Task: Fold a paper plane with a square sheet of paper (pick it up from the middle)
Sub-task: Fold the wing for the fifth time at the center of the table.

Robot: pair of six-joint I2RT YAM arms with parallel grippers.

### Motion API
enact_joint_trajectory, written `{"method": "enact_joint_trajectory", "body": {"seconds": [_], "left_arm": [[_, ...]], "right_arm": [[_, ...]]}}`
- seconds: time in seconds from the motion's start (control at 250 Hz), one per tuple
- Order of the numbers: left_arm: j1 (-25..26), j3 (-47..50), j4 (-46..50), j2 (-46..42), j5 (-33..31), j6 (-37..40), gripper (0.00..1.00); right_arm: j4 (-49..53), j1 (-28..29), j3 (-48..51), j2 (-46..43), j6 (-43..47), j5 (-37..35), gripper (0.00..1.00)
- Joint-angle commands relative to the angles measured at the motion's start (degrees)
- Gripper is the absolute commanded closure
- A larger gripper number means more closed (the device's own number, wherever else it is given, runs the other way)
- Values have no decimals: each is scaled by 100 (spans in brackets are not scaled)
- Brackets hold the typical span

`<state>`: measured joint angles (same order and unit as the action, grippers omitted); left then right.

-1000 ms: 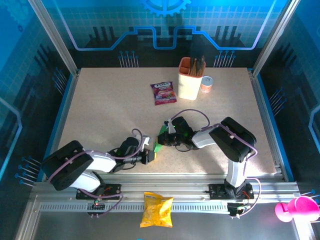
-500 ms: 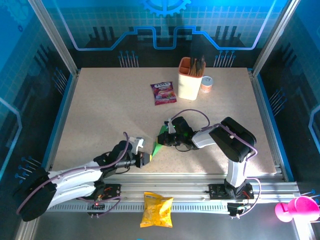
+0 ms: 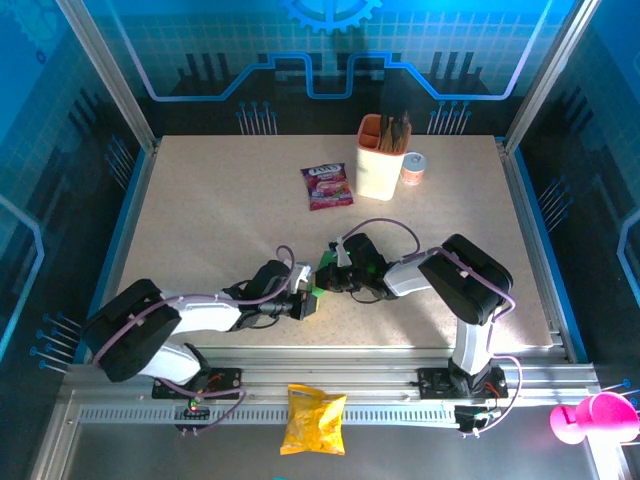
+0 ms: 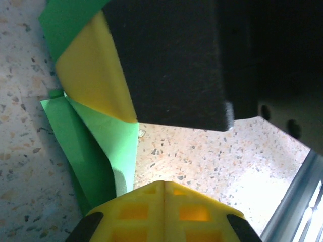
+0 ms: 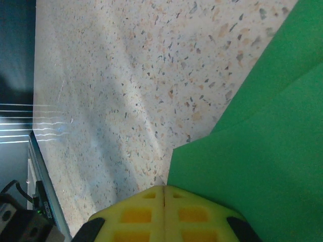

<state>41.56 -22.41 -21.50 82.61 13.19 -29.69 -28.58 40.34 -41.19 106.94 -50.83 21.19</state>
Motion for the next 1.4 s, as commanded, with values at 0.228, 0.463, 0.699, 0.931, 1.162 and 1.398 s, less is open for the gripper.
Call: {"method": "enact_joint_trajectory", "body": {"seconds": [0.228,0.463,0.699,0.931,1.162,1.398], "left_arm": [[-75,395,-670,337,21,81,100],[-96,593,-1100,769,-2,-40,100],[-104,633,-1294,956,35,-91,100],[-105,643,-1327,998,37,-89,100],[-107,620,-1250,1017,31,-79,100],[-104,532,-926,1071,-66,-64,100]], "right_arm": [[1350,-75,76,-59,155,-398,100],[1950,-79,-472,-823,458,-288,100],[2111,31,-278,-1421,458,-531,100],[1710,362,-88,-1228,185,-659,100],[1367,606,-238,-614,-12,-693,100],[1396,538,-127,-331,-227,-1037,100]]}}
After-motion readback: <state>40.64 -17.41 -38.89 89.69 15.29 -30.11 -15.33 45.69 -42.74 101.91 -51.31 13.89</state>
